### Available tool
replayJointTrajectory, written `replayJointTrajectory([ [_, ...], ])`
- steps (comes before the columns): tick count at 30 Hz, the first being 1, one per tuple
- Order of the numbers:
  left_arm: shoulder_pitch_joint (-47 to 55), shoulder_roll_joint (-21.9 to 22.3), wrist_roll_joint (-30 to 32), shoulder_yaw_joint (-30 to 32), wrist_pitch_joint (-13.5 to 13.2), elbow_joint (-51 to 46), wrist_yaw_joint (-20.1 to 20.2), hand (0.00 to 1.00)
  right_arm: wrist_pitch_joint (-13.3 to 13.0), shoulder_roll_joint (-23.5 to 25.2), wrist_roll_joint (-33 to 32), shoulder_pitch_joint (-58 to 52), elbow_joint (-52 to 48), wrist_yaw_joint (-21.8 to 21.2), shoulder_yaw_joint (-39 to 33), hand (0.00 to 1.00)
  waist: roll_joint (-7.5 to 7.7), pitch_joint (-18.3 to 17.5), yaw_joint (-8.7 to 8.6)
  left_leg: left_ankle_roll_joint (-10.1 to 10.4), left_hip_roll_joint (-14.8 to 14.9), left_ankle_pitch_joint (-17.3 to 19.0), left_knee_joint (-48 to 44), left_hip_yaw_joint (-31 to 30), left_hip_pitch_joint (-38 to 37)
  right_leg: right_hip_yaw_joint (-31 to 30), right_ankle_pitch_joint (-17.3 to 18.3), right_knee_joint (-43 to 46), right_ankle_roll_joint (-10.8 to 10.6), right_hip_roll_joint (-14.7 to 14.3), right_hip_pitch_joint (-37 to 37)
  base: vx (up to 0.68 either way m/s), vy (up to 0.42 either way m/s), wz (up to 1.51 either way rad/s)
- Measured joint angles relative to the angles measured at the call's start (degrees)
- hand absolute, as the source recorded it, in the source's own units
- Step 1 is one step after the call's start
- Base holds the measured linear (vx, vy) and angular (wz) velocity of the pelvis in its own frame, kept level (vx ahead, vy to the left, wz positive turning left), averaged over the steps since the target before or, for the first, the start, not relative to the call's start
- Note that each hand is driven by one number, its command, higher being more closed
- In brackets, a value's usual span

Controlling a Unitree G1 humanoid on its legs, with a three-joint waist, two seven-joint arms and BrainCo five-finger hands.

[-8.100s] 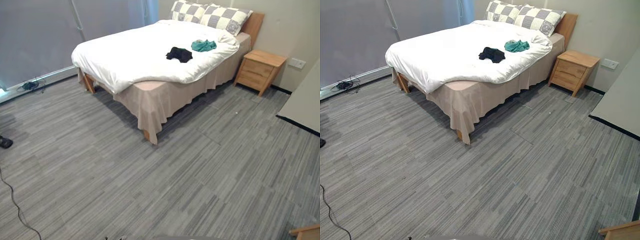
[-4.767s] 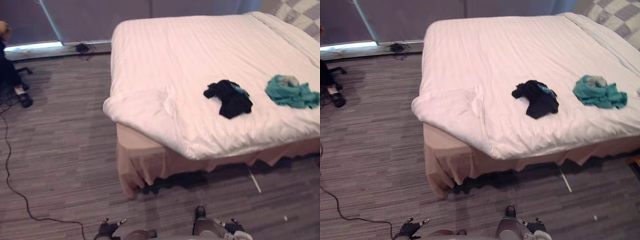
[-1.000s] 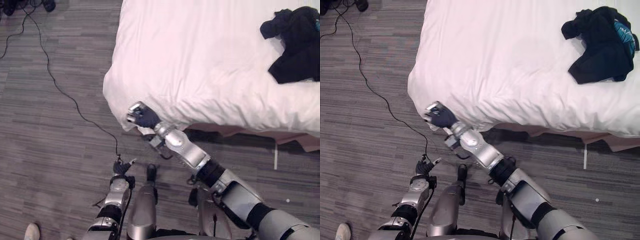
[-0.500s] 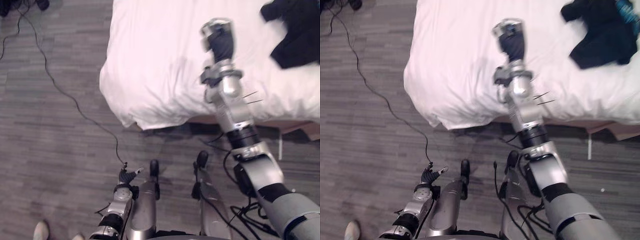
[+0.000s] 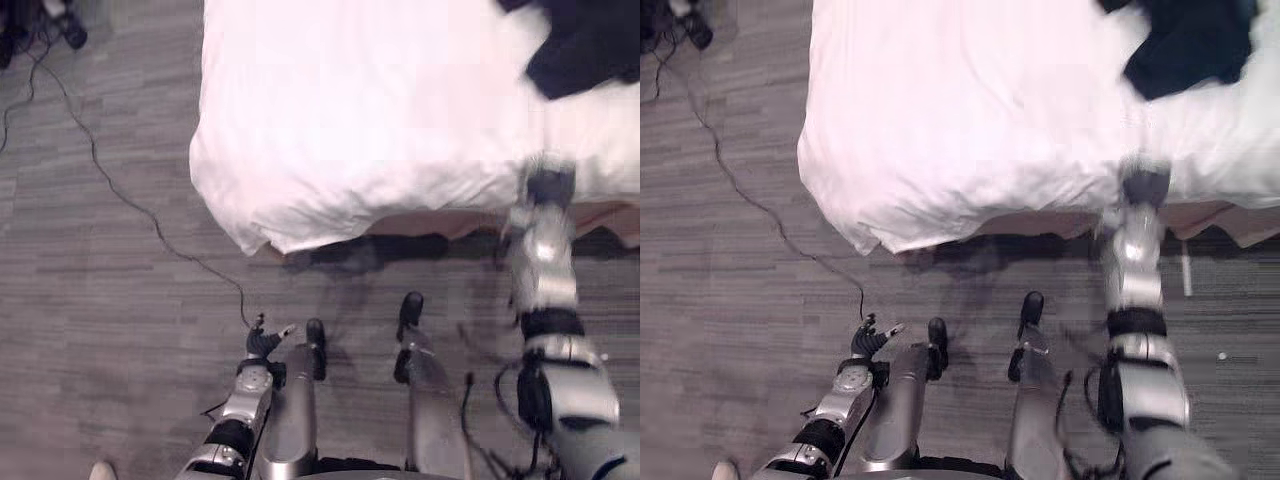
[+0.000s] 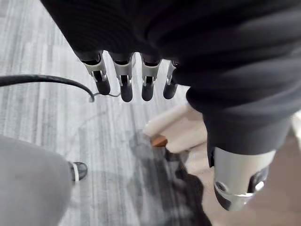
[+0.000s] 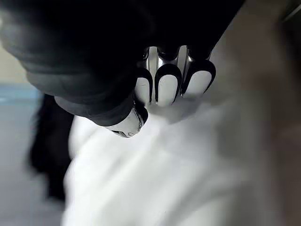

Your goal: Tidy the bed and pick cloth on bed and put in laundry

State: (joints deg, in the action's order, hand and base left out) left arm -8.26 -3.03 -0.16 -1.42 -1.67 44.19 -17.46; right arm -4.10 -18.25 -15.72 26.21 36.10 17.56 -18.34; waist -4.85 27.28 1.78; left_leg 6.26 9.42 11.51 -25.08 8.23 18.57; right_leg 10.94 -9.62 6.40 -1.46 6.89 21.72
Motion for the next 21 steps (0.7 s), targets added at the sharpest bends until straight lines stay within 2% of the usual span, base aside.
replayJointTrajectory([
  [1, 0.1, 0.0, 0.0, 0.0, 0.0, -0.1, 0.0, 0.00, 0.1, 0.2, 0.0, -0.8, 0.0, 0.0, -0.3, 1.00, 0.12, 0.0, -0.10, 0.0, 0.0, 0.0, 0.2, 0.1, -0.3, 0.0, 0.0, -0.2, 0.0, 0.0, -0.2, 0.09, 0.057, -0.35],
  [2, 1.7, -0.7, 0.8, 1.0, 0.4, -0.9, 0.0, 0.00, 1.5, 3.3, 0.0, -9.3, 0.5, 0.2, -3.3, 0.00, 1.17, -0.3, -1.47, 0.0, -0.2, 0.0, 2.5, 1.2, -3.6, -0.2, -0.1, -2.9, -0.6, -0.2, -3.3, 0.11, 0.055, -0.34],
  [3, 2.8, -0.8, 1.1, 2.3, 0.9, -1.0, 0.0, 0.00, 2.4, 5.4, 0.0, -14.6, 1.2, 0.4, -5.4, 0.00, 2.25, -1.1, -2.88, 0.0, -0.4, 0.0, 4.3, 2.4, -5.6, -0.6, -0.5, -4.4, -1.2, -0.1, -4.5, 0.14, 0.067, -0.47],
  [6, 5.2, -1.5, 2.7, 3.8, 2.3, -0.7, 0.8, 0.00, 2.7, 9.1, 0.0, -26.4, 3.7, -0.1, -10.0, 0.00, 4.77, -4.4, -5.69, 0.1, -0.7, -0.1, 9.3, 6.4, -12.0, -2.8, -1.2, -7.4, -2.1, -0.4, -8.0, 0.14, 0.047, -0.64],
  [10, 5.2, -1.6, 4.5, 3.4, 2.5, 1.1, 2.5, 0.00, 3.4, 12.3, 0.7, -36.0, 10.2, -1.8, -13.1, 0.00, 5.64, -9.8, -7.69, 1.1, -0.5, -0.7, 14.4, 9.2, -18.4, -3.8, -1.4, -7.5, -2.1, -1.4, -10.7, 0.17, 0.019, -0.34],
  [12, 4.7, -1.6, 5.8, 3.0, 2.6, 2.1, 2.8, 0.00, 3.7, 14.1, 1.9, -37.3, 12.8, -2.9, -13.8, 0.00, 5.70, -10.5, -7.78, 1.3, -0.1, -0.9, 15.3, 12.8, -21.7, -4.9, -0.6, -6.0, -1.5, -2.2, -10.5, 0.13, 0.015, -0.79],
  [13, 4.7, -1.6, 6.3, 2.6, 2.7, 2.8, 3.2, 0.00, 4.5, 15.1, 2.8, -36.7, 13.8, -3.6, -13.8, 0.00, 5.37, -10.4, -7.66, 1.6, 0.4, -0.6, 15.8, 16.4, -24.0, -0.4, 2.5, -3.3, 0.4, -1.5, -9.7, 0.08, 0.092, -1.50],
  [14, 5.4, -1.6, 7.5, 1.6, 3.0, 3.5, 3.6, 0.00, 4.6, 15.5, 3.5, -35.3, 15.5, -4.2, -13.6, 0.00, 4.26, -10.8, -7.69, 1.9, 1.4, -0.3, 16.9, 21.5, -26.1, 13.1, 8.7, 3.3, 4.6, 1.7, -8.3, 0.05, 0.092, -1.59],
  [15, 5.6, -1.6, 7.8, 1.3, 3.2, 4.0, 3.7, 0.00, 4.6, 15.7, 3.9, -34.8, 16.1, -4.3, -13.5, 0.00, 3.87, -11.0, -7.74, 2.1, 1.7, 0.0, 17.3, 23.4, -27.1, 18.6, 10.3, 5.9, 5.4, 3.6, -8.2, 0.05, 0.109, -1.68],
  [16, 6.1, -1.7, 8.7, 1.0, 3.3, 4.8, 3.8, 0.00, 4.6, 15.9, 5.0, -34.1, 17.6, -4.6, -13.3, 0.00, 3.73, -11.5, -7.62, 2.8, 1.7, 0.5, 18.2, 27.0, -29.2, 28.8, 12.6, 11.2, 7.2, 7.4, -8.5, 0.11, 0.041, -1.63],
  [17, 6.8, -2.0, 9.4, 1.0, 3.6, 5.4, 3.7, 0.00, 4.6, 16.2, 5.4, -33.4, 18.7, -5.2, -13.2, 0.00, 3.75, -12.1, -7.56, 3.9, 1.6, 1.4, 18.4, 31.3, -31.4, 38.4, 13.7, 15.8, 7.4, 11.1, -9.8, 0.24, 0.030, -2.38],
  [18, 7.1, -2.6, 10.7, 1.0, 3.7, 6.5, 3.9, 0.00, 4.6, 16.5, 6.8, -32.2, 19.4, -5.5, -12.0, 0.00, 3.47, -12.5, -7.59, 4.8, 1.6, 1.8, 17.9, 36.6, -33.5, 42.6, 15.0, 18.3, 8.2, 11.3, -9.2, 0.26, -0.015, -2.16],
  [20, 6.7, -2.7, 12.3, 1.1, 3.7, 7.5, 4.5, 0.00, 4.4, 16.5, 7.5, -32.1, 19.2, -5.5, -11.2, 0.00, 2.91, -12.8, -8.61, 5.0, 2.0, 1.7, 17.1, 40.4, -34.8, 39.6, 16.2, 19.1, 8.6, 9.2, -7.4, 0.29, -0.075, -1.62],
  [21, 5.9, -2.5, 14.1, 1.1, 3.6, 8.0, 5.1, 0.00, 4.4, 16.4, 8.2, -32.0, 19.1, -5.5, -10.0, 0.00, 2.74, -12.9, -8.93, 5.1, 3.2, 1.6, 12.8, 44.0, -35.8, 34.9, 17.0, 19.5, 8.6, 7.0, -6.2, 0.23, -0.069, -1.49],
])
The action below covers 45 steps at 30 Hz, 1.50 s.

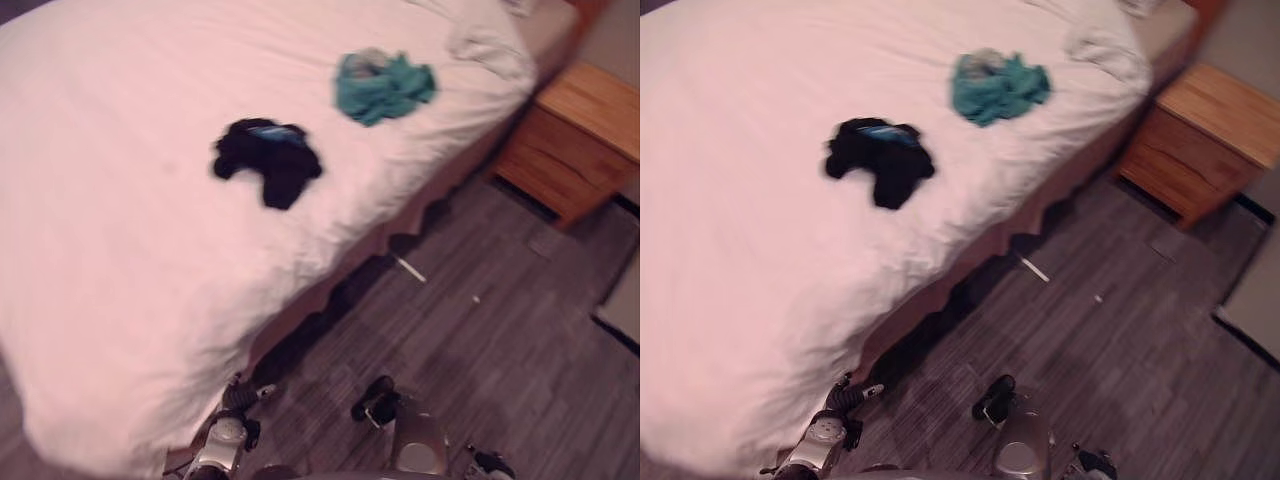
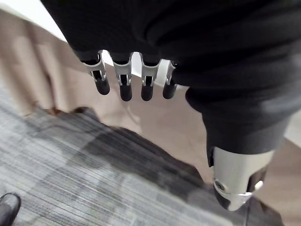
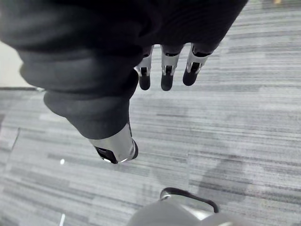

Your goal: Tidy the bed and pick cloth on bed and put in laundry

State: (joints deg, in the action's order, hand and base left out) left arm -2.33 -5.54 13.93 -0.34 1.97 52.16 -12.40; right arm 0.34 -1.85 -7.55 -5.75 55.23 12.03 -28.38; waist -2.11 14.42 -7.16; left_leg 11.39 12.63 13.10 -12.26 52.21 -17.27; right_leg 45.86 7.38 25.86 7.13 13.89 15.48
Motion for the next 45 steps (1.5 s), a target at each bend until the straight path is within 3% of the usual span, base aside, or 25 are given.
replayJointTrajectory([
  [2, 0.1, 0.5, 0.9, 0.2, -0.1, 0.4, 0.1, 0.00, -0.1, -0.5, 1.1, 0.0, -0.3, -0.4, 2.5, 0.00, -0.07, 0.0, 0.20, -0.4, 4.9, -1.4, -15.0, 1.0, 0.4, -6.4, 0.5, -1.3, 0.3, -3.6, 0.1, 0.30, -0.102, -2.08],
  [3, 0.5, 0.8, 1.0, 0.5, -0.2, 0.4, 0.0, 0.00, -0.2, -1.0, 2.1, 0.0, -0.6, -0.8, 4.5, 0.00, -0.60, -0.4, 0.72, -4.6, 8.6, -6.4, -26.5, -2.8, 2.9, -10.9, 0.6, -3.7, 0.8, -6.6, -0.7, 0.36, -0.084, -2.31],
  [4, 0.8, 1.0, 1.1, 0.5, -0.3, 0.4, 0.0, 0.00, -0.2, -1.1, 2.6, 0.1, -0.9, -0.9, 6.2, 0.00, -0.94, -0.5, 0.93, -6.4, 10.3, -7.6, -33.0, -6.7, 5.3, -13.7, 0.2, -5.5, 1.1, -8.3, -1.4, 0.29, -0.001, -2.26],
  [6, 1.4, 1.3, 1.4, 0.6, -1.3, 0.6, -0.1, 0.00, -0.2, -1.8, 4.0, 0.4, -0.8, -1.0, 10.3, 0.00, -0.99, -0.5, 2.18, -7.7, 8.1, -1.5, -44.4, -22.1, 14.6, -21.6, -0.4, -8.6, 1.9, -11.9, -3.8, 0.26, 0.060, -2.39],
  [8, 3.1, 2.2, 1.4, 0.9, -1.3, 0.4, -0.3, 0.00, -0.2, -1.8, 5.8, 0.2, 0.1, -1.1, 11.4, 0.00, -0.54, -0.3, 3.95, -7.8, 4.0, 0.3, -42.3, -31.1, 18.8, -28.6, -0.9, -10.6, 0.7, -13.1, -7.7, 0.29, 0.166, -2.31],
  [9, 4.6, 3.5, 0.9, 1.1, -1.5, 0.0, -0.4, 0.00, -0.1, -2.1, 7.0, 0.1, 0.2, -1.1, 11.4, 0.00, -0.24, -0.1, 4.90, -7.7, 0.6, 0.3, -33.1, -38.1, 21.9, -34.4, -1.0, -12.3, -1.6, -13.3, -9.8, 0.22, 0.196, -1.79],
  [13, 4.6, 3.9, 0.2, 1.1, -2.4, -0.5, -1.6, 0.00, -0.2, -2.6, 8.2, 0.3, 0.0, -1.1, 11.5, 0.00, -1.09, -0.6, 5.05, -4.8, -2.9, -1.5, -8.7, -47.0, 25.4, -41.1, -2.7, -16.3, -5.0, -13.3, -11.0, 0.21, 0.245, -1.40],
  [14, 4.5, 4.1, 0.2, 1.1, -2.4, -0.4, -1.8, 0.00, -0.1, -2.7, 8.2, -0.1, -0.1, -1.1, 11.5, 0.00, -1.63, -0.6, 5.22, -3.8, -2.9, -5.1, -2.4, -47.1, 25.7, -42.9, -3.0, -17.2, -6.7, -13.8, -12.0, 0.26, 0.298, -1.02],
  [15, 4.6, 4.3, 0.2, 1.1, -2.4, -0.3, -1.8, 0.00, -0.1, -2.9, 8.2, -0.5, -0.1, -1.1, 11.6, 0.00, -1.87, -0.7, 5.68, -5.1, -2.9, -8.0, -2.2, -46.9, 24.9, -44.0, -3.1, -17.4, -7.3, -13.9, -12.5, 0.25, 0.227, -0.96],
  [17, 3.4, 3.9, 0.2, 1.0, -2.8, 0.2, -1.9, 0.00, -0.1, -1.7, 8.7, -2.8, -0.3, -1.1, 13.4, 0.00, 1.31, -1.9, 5.97, -7.1, -6.2, -6.3, 0.2, -45.6, 23.3, -45.3, -3.0, -20.8, -10.4, -11.1, -14.6, 0.34, 0.306, -0.16],
  [19, 3.3, 4.2, 0.2, 0.9, -3.1, 0.3, -1.7, 0.00, -0.1, -1.1, 9.5, -3.4, -0.3, -1.0, 13.8, 0.00, 2.53, -1.8, 5.90, -9.3, -8.9, -4.0, -1.0, -45.9, 23.3, -44.9, -0.2, -18.0, -11.9, -8.3, -14.2, 0.31, 0.307, 0.36],
  [21, 3.7, 4.3, 0.2, 0.4, -2.9, 0.9, -1.3, 0.00, -0.1, -1.2, 10.1, -3.4, -0.5, -1.0, 13.8, 0.00, 2.67, -1.4, 5.38, -11.4, -11.0, -0.4, -1.6, -46.6, 19.8, -46.2, 3.1, 0.9, -16.2, -5.8, -9.5, 0.27, 0.255, 0.35],
  [23, 4.0, 4.1, 0.2, -1.7, -2.8, 1.0, -0.6, 0.00, -0.3, -0.7, 10.4, -3.4, -2.3, -1.0, 13.8, 0.00, 2.93, -1.2, 4.49, -12.5, -11.9, 0.8, -1.6, -48.5, 16.8, -48.3, -1.4, 18.3, -19.9, -5.4, -3.5, 0.29, 0.169, 0.48],
  [24, 3.9, 4.2, 0.2, -2.7, -2.4, 0.9, -0.4, 0.00, -0.4, -0.3, 10.4, -3.5, -3.0, -1.0, 13.9, 0.00, 3.13, -0.8, 4.07, -13.0, -12.0, 1.6, -1.8, -49.7, 14.0, -49.2, -0.5, 28.5, -19.7, -5.9, 1.1, 0.40, 0.097, 0.64],
  [26, 3.7, 4.2, 0.2, -3.3, -2.2, 1.1, -0.4, 0.00, -0.3, -0.3, 10.4, -3.6, -4.3, -1.0, 15.3, 0.00, 3.76, -0.7, 3.68, -13.0, -11.8, 2.5, -0.4, -51.9, 10.6, -47.1, 3.2, 31.9, -16.7, -5.8, 4.4, 0.49, -0.016, 0.71],
  [29, 3.6, 4.2, 0.3, -3.2, -1.8, 1.5, -0.4, 0.00, -0.3, -1.1, 10.1, -2.1, -4.9, -0.8, 15.4, 0.00, 2.54, 0.2, 2.95, -12.9, -9.6, 2.5, 5.3, -53.7, 5.8, -41.3, 4.3, 15.2, -13.2, -6.5, 8.1, 0.51, -0.127, 0.50],
  [31, 3.6, 3.9, 0.4, -2.6, -1.6, 1.4, -0.4, 0.00, -0.2, -1.5, 9.8, -1.2, -4.9, -0.7, 15.4, 0.00, 1.76, 0.7, 2.51, -12.4, -7.9, 2.9, 7.8, -53.1, 3.2, -39.7, -2.0, -5.3, -11.6, -7.5, 7.7, 0.55, -0.199, 0.36],
  [32, 3.5, 3.9, 0.5, -2.1, -1.4, 1.5, -0.5, 0.00, -0.1, -1.6, 9.8, -1.0, -4.8, -0.6, 15.4, 0.00, 1.73, 0.8, 2.18, -11.0, -6.5, 3.6, 8.4, -52.9, 1.6, -38.1, -11.3, -11.1, -11.1, -7.7, 6.6, 0.71, -0.272, 0.13],
  [33, 3.3, 4.2, 1.0, -1.7, -1.3, 2.0, -0.5, 0.00, 0.0, -2.2, 9.9, 0.8, -4.8, -0.5, 14.6, 0.00, -0.78, 1.6, 1.92, -7.9, -4.3, 2.3, 8.3, -51.8, 1.0, -36.4, -11.9, -9.2, -8.8, -9.9, 6.4, 0.72, -0.284, -0.02],
  [36, 2.8, 3.6, 2.4, -1.3, -1.4, 2.7, -0.5, 0.00, -0.3, -2.0, 9.9, 2.0, -4.9, 0.2, 13.5, 0.00, -1.23, 1.5, 1.76, 0.1, -3.6, -5.9, 2.0, -50.3, 1.5, -34.3, -5.0, -2.2, -5.8, -10.7, 5.7, 0.58, -0.281, -0.16],
  [37, 2.8, 3.7, 2.6, -1.2, -1.4, 2.7, -0.5, 0.00, -0.3, -2.0, 9.9, 1.8, -5.0, 0.2, 13.5, 0.00, -1.24, 1.5, 1.81, 0.8, -3.4, -7.4, -2.6, -50.6, 2.6, -34.2, -4.0, -2.9, -5.6, -11.1, 4.0, 0.41, -0.257, -0.16],
  [40, 4.7, 5.7, 1.9, 2.4, -1.5, 1.2, -0.8, 0.00, -0.2, -2.6, 9.8, 0.7, -7.2, 0.2, 14.3, 0.00, -3.11, 2.0, 2.60, 4.2, 0.1, -18.9, -36.1, -52.7, 14.8, -36.1, -1.8, -10.8, -4.4, -15.9, -6.8, 0.47, -0.183, -0.56],
  [42, 4.8, 5.9, 0.8, 3.3, -2.4, -0.9, -1.5, 0.00, -0.1, -3.0, 9.8, 0.9, -7.3, 0.4, 15.3, 0.00, -3.90, 2.3, 4.79, 1.6, 1.8, -13.4, -55.1, -53.2, 23.9, -39.7, -0.8, -14.3, -2.8, -19.1, -13.6, 0.43, -0.018, -1.09],
  [43, 4.9, 5.4, 0.1, 3.3, -2.8, -2.7, -1.8, 0.00, 0.0, -2.8, 9.8, 0.9, -7.0, 0.4, 17.1, 0.00, -2.51, 2.4, 6.41, -2.9, 1.8, -9.9, -57.5, -51.4, 28.2, -42.9, -0.3, -16.8, -2.9, -19.2, -17.9, 0.38, 0.001, -0.94],
  [45, 4.9, 5.2, -0.4, 3.3, -3.4, -4.2, -2.0, 0.00, 0.0, -2.3, 9.9, 1.3, -6.8, 0.3, 18.6, 0.00, -1.93, 2.4, 7.42, -4.5, 1.8, -6.2, -52.6, -50.0, 32.1, -45.4, -0.3, -19.2, -3.8, -18.7, -21.2, 0.35, 0.049, -0.84],
])
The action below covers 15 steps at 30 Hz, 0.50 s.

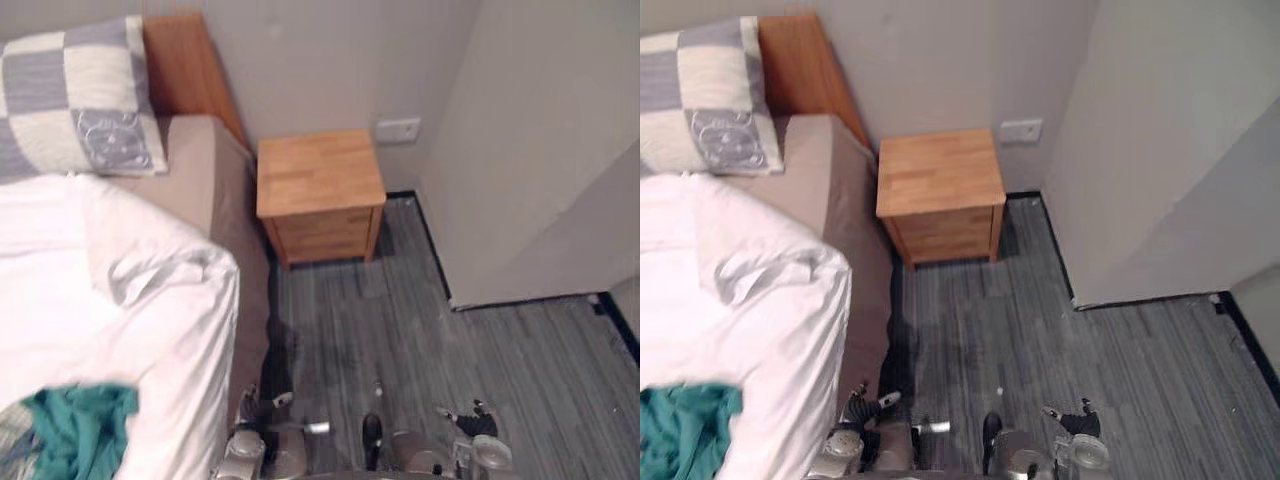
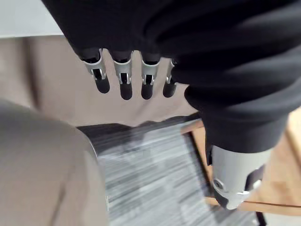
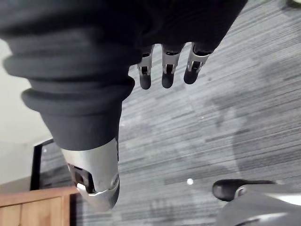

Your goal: Tidy the bed and pick cloth on bed and put in laundry

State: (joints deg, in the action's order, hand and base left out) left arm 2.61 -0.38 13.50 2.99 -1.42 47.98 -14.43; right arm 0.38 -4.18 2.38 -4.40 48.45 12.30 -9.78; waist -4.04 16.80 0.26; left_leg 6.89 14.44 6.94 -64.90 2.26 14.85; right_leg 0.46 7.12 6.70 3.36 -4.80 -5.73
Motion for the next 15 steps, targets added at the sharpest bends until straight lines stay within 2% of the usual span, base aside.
replayJointTrajectory([
  [1, 0.0, 0.0, -0.4, 0.3, -0.2, -0.7, -0.2, 0.00, 0.0, 0.6, 0.0, 0.8, 1.0, -0.1, 0.0, 0.00, 0.23, 0.0, 0.49, -0.3, -0.2, 2.2, 6.6, 1.2, 1.9, -0.9, 0.2, -1.3, -0.7, 0.7, -1.8, 0.53, 0.194, -0.76],
  [2, 0.0, 0.0, -0.5, 0.6, -0.2, -1.2, -0.6, 0.00, 0.2, 1.4, 0.0, 1.8, 2.0, -0.1, 0.0, 0.00, 0.74, 0.1, 0.57, -0.5, -1.1, 2.8, 18.4, 3.8, 2.8, -0.9, 0.6, -3.1, -1.8, 2.3, -4.1, 0.54, 0.223, -0.50],
  [3, 0.0, 0.0, -0.5, 0.4, -0.1, -1.2, -0.8, 0.00, 0.2, 1.6, 0.4, 1.4, 2.1, -0.1, -0.1, 0.00, 1.15, -0.5, 0.46, -0.3, -2.4, 1.1, 32.5, 8.4, 1.8, -0.1, 1.7, -4.3, -3.5, 3.9, -5.2, 0.54, 0.243, -0.17],
  [4, 0.0, 0.2, -0.5, 0.0, 0.0, -1.1, -0.8, 0.00, 0.1, 1.5, 0.5, 1.0, 1.9, -0.1, -0.1, 0.00, 0.84, -0.7, 0.33, -0.4, -2.7, -1.6, 38.9, 11.3, 1.3, 0.9, 2.1, -4.7, -4.2, 4.2, -5.8, 0.36, 0.172, 0.14],
  [5, -0.5, -0.3, -0.5, -0.3, 0.1, -0.7, -0.7, 0.00, 0.2, 2.3, 0.6, 1.2, 2.4, 0.0, -0.4, 0.00, 1.99, -1.2, 0.81, -6.6, -3.7, -3.2, 41.3, 16.7, 0.5, 2.4, 3.2, -4.8, -5.6, 6.0, -6.8, 0.50, 0.196, 0.66],
  [6, -0.7, -0.7, -0.4, -0.5, 0.2, -0.6, -0.7, 0.00, 0.1, 2.9, 0.8, 1.1, 2.4, -0.1, -0.6, 0.00, 4.10, -2.0, 0.18, -8.9, -5.5, -4.6, 43.0, 24.0, 0.8, 6.3, 2.8, -5.0, -6.5, 8.5, -6.8, 0.43, 0.148, 0.99],
  [7, -0.8, -0.7, -0.4, -0.8, 0.2, -0.6, -0.6, 0.00, 0.2, 3.1, 1.5, 1.0, 2.5, -0.1, -1.2, 0.00, 4.54, -2.3, 0.20, -10.9, -5.7, -4.2, 42.9, 28.1, 0.8, 8.9, 2.4, -5.0, -7.2, 9.2, -7.3, 0.53, 0.183, 1.36],
  [8, -0.7, -0.8, -0.4, -0.6, 0.3, -0.6, -0.6, 0.00, 0.2, 3.0, 2.1, 1.0, 3.3, -0.1, -1.6, 0.00, 4.82, -2.5, 0.55, -14.0, -6.7, -2.3, 43.2, 30.0, 0.1, 11.8, 1.9, -4.8, -8.0, 9.8, -8.7, 0.59, 0.250, 1.37],
  [9, -0.8, -1.2, -0.4, -0.6, 0.4, -0.3, -0.4, 0.00, 0.2, 2.8, 2.8, 1.8, 4.6, -0.1, -1.5, 0.00, 5.63, -3.0, 0.67, -14.7, -8.9, -0.6, 44.7, 29.0, -1.2, 13.7, 2.0, -2.2, -8.2, 10.7, -9.3, 0.58, 0.260, 1.18],
  [10, -0.8, -1.2, -0.4, -0.6, 0.4, -0.1, 0.0, 0.00, 0.2, 2.7, 2.9, 2.5, 4.9, -0.1, -1.4, 0.00, 5.80, -3.1, 0.92, -14.7, -10.1, -0.5, 46.1, 28.3, -2.5, 14.0, 2.1, 1.6, -8.5, 11.2, -8.6, 0.47, 0.219, 0.99],
  [11, -0.6, -0.8, -0.5, -0.9, 0.5, 0.1, 1.2, 0.00, 0.1, 2.4, 3.1, 3.8, 5.7, -0.2, -1.3, 0.00, 5.71, -3.1, 1.04, -14.6, -11.5, -0.5, 48.9, 26.9, -5.1, 14.6, 1.5, 11.2, -9.7, 12.0, -5.8, 0.43, 0.204, 0.88],
  [12, -0.3, -0.1, -0.6, -1.5, 0.5, 0.7, 1.8, 0.00, 0.1, 2.5, 3.7, 4.7, 6.5, -0.3, -1.3, 0.00, 5.48, -3.3, 0.48, -13.9, -12.6, -0.1, 52.6, 24.0, -9.1, 14.7, -3.1, 27.5, -15.8, 14.0, 0.2, 0.43, 0.192, 0.96],
  [13, -0.5, 0.1, -0.6, -2.1, 0.5, 1.2, 1.8, 0.00, 0.1, 2.7, 4.1, 4.5, 6.5, -0.3, -1.3, 0.00, 5.44, -3.2, 0.38, -13.9, -13.4, -0.1, 54.0, 22.2, -10.7, 13.7, -3.1, 35.8, -16.2, 15.0, 3.4, 0.50, 0.156, 1.16],
  [14, -0.5, 0.3, -0.7, -3.2, 0.7, 1.8, 1.8, 0.00, 0.1, 2.6, 4.6, 4.1, 6.9, -0.5, -1.3, 0.00, 5.60, -3.3, -0.02, -13.7, -14.1, 0.0, 55.1, 19.4, -13.1, 12.2, -0.5, 44.2, -15.5, 15.9, 7.2, 0.41, 0.017, 1.49],
  [15, -0.3, 0.8, -1.6, -4.1, 0.8, 2.3, 1.9, 0.00, 0.2, 2.5, 4.5, 3.8, 6.7, -0.9, -1.5, 0.00, 5.10, -3.0, -0.44, -13.7, -14.7, 0.0, 56.0, 15.5, -16.0, 11.6, 3.3, 47.5, -14.4, 16.2, 10.3, 0.40, -0.031, 1.55],
])
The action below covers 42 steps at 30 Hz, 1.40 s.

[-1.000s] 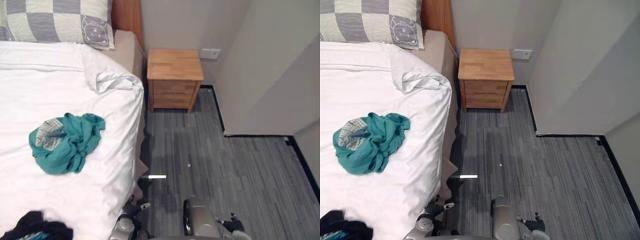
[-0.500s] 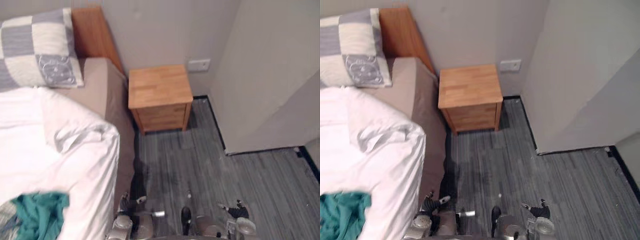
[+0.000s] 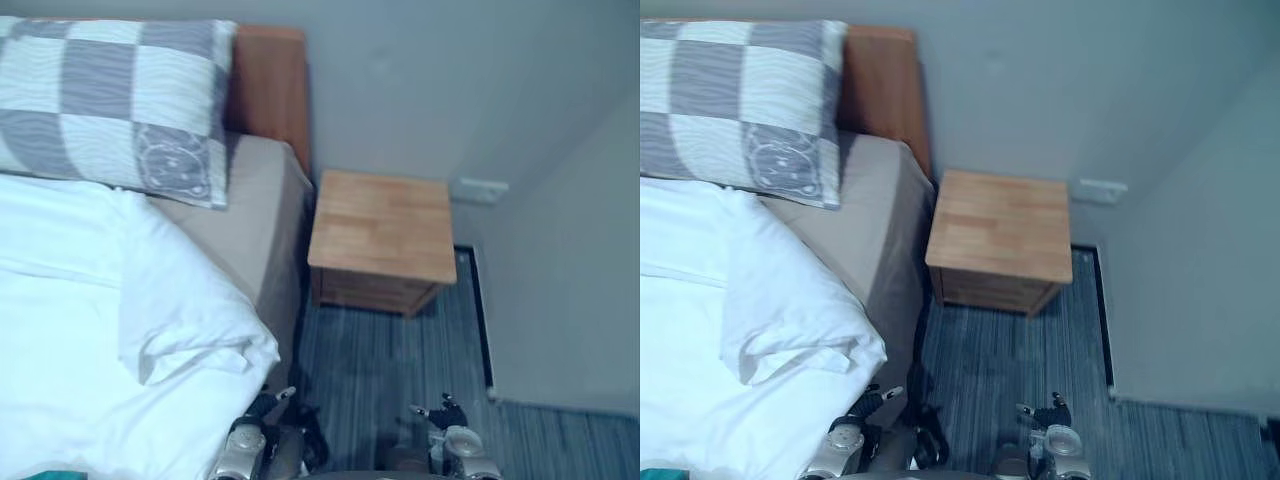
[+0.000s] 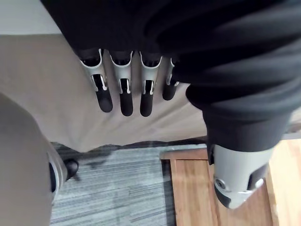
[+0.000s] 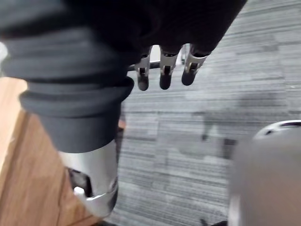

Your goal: Tidy the bed and pick cloth on bed and put in laundry

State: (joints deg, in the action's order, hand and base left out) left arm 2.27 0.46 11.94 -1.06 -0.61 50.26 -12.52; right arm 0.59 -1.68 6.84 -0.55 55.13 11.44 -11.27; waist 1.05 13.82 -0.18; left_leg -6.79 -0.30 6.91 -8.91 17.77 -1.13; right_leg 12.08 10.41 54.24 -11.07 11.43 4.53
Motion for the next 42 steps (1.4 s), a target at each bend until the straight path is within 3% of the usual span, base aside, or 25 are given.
replayJointTrajectory([
  [3, 0.0, 0.9, -0.1, -0.7, 0.2, 0.5, 0.1, 0.00, -0.1, -1.1, 0.4, 0.1, 0.1, -0.3, 0.1, 0.00, -0.03, 0.0, -0.77, 0.3, -0.3, 0.0, 0.1, -7.7, -2.4, -2.6, 4.1, -7.7, 1.8, -1.4, 2.2, 0.30, -0.126, 1.67],
  [5, -0.1, 1.7, -0.1, -0.7, -0.4, 1.0, 0.1, 0.00, -0.1, -1.8, 0.4, -0.5, 0.8, -0.3, -0.2, 0.00, 0.08, -0.1, -0.70, 3.0, -0.8, 0.5, -0.6, -18.1, -1.9, -13.2, 4.6, -24.4, 1.9, -4.8, 2.6, 0.22, -0.257, 2.22],
  [6, -0.1, 1.7, -0.1, -0.7, -0.6, 1.0, 0.1, 0.00, -0.1, -2.0, 0.4, -0.8, 1.1, -0.3, -0.5, 0.00, 0.22, -0.2, -0.73, 3.8, -1.3, 0.9, -1.1, -21.2, -0.7, -17.2, 4.6, -28.2, 2.0, -5.4, 2.6, 0.14, -0.345, 2.54],
  [8, -0.2, 0.9, -0.2, -0.5, -1.0, 0.9, -0.1, 0.00, 0.0, -1.6, 0.3, -2.6, 2.9, -0.4, -1.4, 0.00, 2.42, -1.5, -0.61, 6.4, -4.8, 1.1, -3.3, -32.7, 3.3, -28.4, 4.3, -35.7, 2.1, -5.5, 2.0, 0.09, -0.499, 3.04],
  [9, -0.8, 1.6, -0.4, 0.7, -1.0, 1.4, -0.1, 0.00, 0.3, -1.8, -0.6, -3.8, 3.7, -0.4, -3.8, 0.00, 0.40, -1.5, -0.07, 8.1, -4.5, 1.1, -4.0, -37.4, 4.9, -23.7, 3.9, -33.7, 5.0, -6.7, 1.4, 0.07, -0.522, 2.46],
  [11, -0.5, 1.4, -0.9, 4.3, -1.0, 1.3, -0.2, 0.00, 0.5, -2.6, -1.8, -3.8, 3.2, -0.3, -5.1, 0.00, -1.66, -1.8, 1.14, 10.1, -2.5, -0.1, -3.2, -38.2, 5.7, -18.1, 3.9, -33.5, 6.4, -7.0, 0.8, 0.02, -0.334, 1.59],
  [14, -0.4, 0.4, -2.2, 8.4, -0.4, 1.1, -0.6, 0.00, 0.4, -1.9, -4.7, -5.7, -0.8, 0.2, -5.2, 0.00, -2.36, -1.8, 0.94, 12.8, 2.0, -1.9, -3.1, -34.0, 9.0, -6.3, 2.9, -35.4, 8.1, -7.9, -1.5, -0.02, -0.264, 1.82],
  [16, -0.1, 0.2, -2.9, 10.1, 0.0, 0.2, -0.8, 0.00, 0.1, -0.6, -6.5, -5.7, -3.9, 1.1, -5.8, 0.00, -2.00, -1.5, 0.88, 12.7, 6.7, -1.8, -3.3, -22.3, 11.3, -0.4, 2.4, -35.5, 9.2, -7.8, -2.2, -0.03, -0.203, 1.50],
  [17, 0.0, 0.1, -2.9, 11.1, 0.2, -0.3, -0.9, 0.00, -0.3, -0.4, -7.6, -5.5, -5.5, 1.2, -5.9, 0.00, -1.50, -1.2, 0.91, 12.3, 9.7, -1.6, -4.8, -10.5, 11.8, 2.0, 2.5, -35.5, 10.3, -6.7, -2.4, 0.00, -0.060, 0.91],
  [19, 0.1, 0.1, -2.9, 12.0, 0.4, -0.3, -1.0, 0.00, -0.5, -0.5, -9.4, -5.2, -7.8, 1.5, -7.0, 0.00, -1.54, -1.1, 0.76, 9.6, 13.8, 0.0, -10.2, 5.2, 11.9, 4.2, 2.5, -35.1, 10.5, -5.2, -2.5, -0.01, 0.005, 0.82],
  [20, 1.0, 0.2, -2.9, 12.0, 0.4, -0.4, -0.9, 0.00, -0.6, -1.1, -10.8, -5.2, -9.6, 2.4, -9.1, 0.00, -3.25, -1.4, 0.67, 5.9, 17.0, -0.2, -17.0, 12.7, 11.3, 5.2, 2.8, -34.0, 10.2, -5.4, -2.6, -0.01, 0.066, 0.94],
  [22, 1.2, -0.5, -2.8, 11.9, 0.4, -0.9, -0.6, 0.00, -0.4, -0.7, -13.2, -5.1, -10.9, 3.3, -12.3, 0.00, -3.42, -1.0, -0.82, 5.7, 16.0, -0.2, -18.3, 12.4, 12.6, 3.1, 5.3, -32.6, 10.2, -5.1, -2.3, -0.07, 0.137, 1.16],
  [23, 1.3, -1.2, -2.8, 11.9, 0.4, -1.2, -0.1, 0.00, -0.4, -0.9, -15.5, -5.3, -12.3, 4.4, -16.1, 0.00, -3.06, -1.0, -1.21, 6.2, 12.7, -0.5, -13.8, 10.4, 12.4, 1.8, 5.7, -34.7, 9.2, -3.8, -3.1, -0.10, 0.238, 1.18],
  [24, 1.5, -1.6, -2.8, 12.0, 0.4, -1.3, -0.1, 0.00, -0.3, -0.8, -16.7, -5.0, -14.1, 5.3, -19.6, 0.00, -3.07, -0.8, -1.36, 6.5, 10.7, -1.5, -10.0, 10.4, 11.8, 3.9, 4.6, -35.9, 8.4, -2.3, -3.2, -0.06, 0.210, 1.02],
  [25, 1.8, -2.0, -2.8, 12.1, 0.5, -1.3, 0.0, 0.00, -0.3, -0.7, -17.4, -4.7, -15.7, 6.1, -21.9, 0.00, -2.55, -0.5, -1.45, 6.4, 10.4, -1.3, -10.1, 11.0, 11.7, 4.5, 3.9, -36.4, 7.8, -1.7, -3.3, -0.03, 0.159, 0.44],
  [26, 2.8, -2.3, -2.8, 12.1, 0.8, -1.2, 0.0, 0.00, -0.3, -0.7, -17.8, -4.7, -17.9, 6.8, -24.1, 0.00, -2.98, -0.6, -1.68, 6.1, 10.5, -1.1, -9.9, 11.5, 11.5, 4.7, 3.7, -36.4, 7.5, -1.4, -3.5, -0.03, 0.126, 0.22],
  [29, 4.1, -4.0, -2.8, 11.8, 0.8, -1.2, 0.2, 0.00, -0.1, -1.7, -16.9, -4.8, -31.3, 10.4, -30.7, 0.00, -2.63, -0.7, -2.28, 5.5, 4.8, -5.8, 1.5, 11.4, 8.4, 4.3, 1.2, -39.8, 6.1, -0.2, -4.3, -0.05, 0.127, 0.14],
  [32, 4.1, -5.0, -2.2, 11.1, 0.8, -0.8, 0.2, 0.00, -0.2, -5.5, -11.2, -1.9, -42.3, 13.9, -33.1, 0.00, -2.58, -0.6, -2.75, 5.0, 2.0, -11.9, 12.3, 11.0, 6.8, 4.2, -1.4, -42.3, 6.0, -0.6, -2.6, -0.11, 0.143, 0.06],
  [36, 3.5, -6.3, -1.8, 8.5, 0.7, -0.1, 1.3, 0.00, -0.2, -13.2, -4.0, 5.7, -46.4, 16.1, -29.9, 0.00, -1.68, 0.6, -2.63, 5.1, 1.7, -13.6, 14.8, 9.9, 7.5, 3.5, -2.3, -42.4, 6.6, -1.4, -1.0, -0.08, 0.037, -0.02],
  [39, 2.3, -6.8, -0.9, 5.8, -0.1, -0.1, 1.3, 0.00, -0.3, -23.2, -0.2, 14.4, -47.5, 15.4, -19.2, 0.00, -2.44, 2.0, -2.22, 5.1, 1.9, -14.9, 14.7, 8.7, 10.4, 3.3, -2.2, -41.3, 6.9, -1.9, 2.0, -0.06, 0.008, 0.11],
  [42, 0.9, -8.0, 0.1, 5.0, -0.5, -0.1, 1.4, 0.00, -0.3, -27.3, 2.5, 22.5, -47.2, 13.3, -10.9, 0.00, -2.92, 4.1, -1.74, 4.7, 2.4, -16.2, 14.4, 7.9, 12.7, 3.4, -2.3, -39.9, 6.9, -2.3, 4.5, -0.04, -0.018, 0.14],
])
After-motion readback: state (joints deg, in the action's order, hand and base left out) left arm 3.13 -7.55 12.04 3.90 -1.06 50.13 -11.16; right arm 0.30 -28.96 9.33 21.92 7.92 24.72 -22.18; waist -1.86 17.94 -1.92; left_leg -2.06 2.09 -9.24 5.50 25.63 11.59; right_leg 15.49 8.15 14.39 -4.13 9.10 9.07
